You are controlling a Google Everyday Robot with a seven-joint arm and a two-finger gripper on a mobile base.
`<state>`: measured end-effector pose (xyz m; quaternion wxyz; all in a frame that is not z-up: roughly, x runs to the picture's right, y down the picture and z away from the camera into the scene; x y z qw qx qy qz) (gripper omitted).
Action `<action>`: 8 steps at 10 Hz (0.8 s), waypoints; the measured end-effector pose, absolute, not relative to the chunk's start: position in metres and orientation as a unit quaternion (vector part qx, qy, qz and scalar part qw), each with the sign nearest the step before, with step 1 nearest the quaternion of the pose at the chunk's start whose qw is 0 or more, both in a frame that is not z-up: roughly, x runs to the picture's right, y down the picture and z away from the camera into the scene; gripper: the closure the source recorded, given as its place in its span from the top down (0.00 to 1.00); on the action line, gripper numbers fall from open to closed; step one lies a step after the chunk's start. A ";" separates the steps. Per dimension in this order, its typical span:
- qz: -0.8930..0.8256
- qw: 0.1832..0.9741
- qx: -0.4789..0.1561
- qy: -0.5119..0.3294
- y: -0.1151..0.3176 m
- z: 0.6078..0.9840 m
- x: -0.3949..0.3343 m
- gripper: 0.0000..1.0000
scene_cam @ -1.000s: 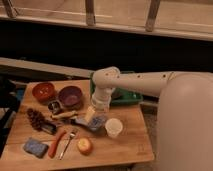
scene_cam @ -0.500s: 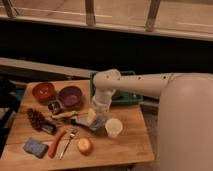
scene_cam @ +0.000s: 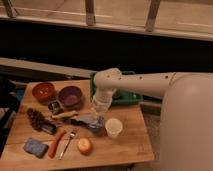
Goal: Wipe purple bowl with towel
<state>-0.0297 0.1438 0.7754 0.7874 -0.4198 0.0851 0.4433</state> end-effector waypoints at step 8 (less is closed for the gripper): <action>0.468 0.812 -0.348 0.022 0.039 0.771 -0.055 0.00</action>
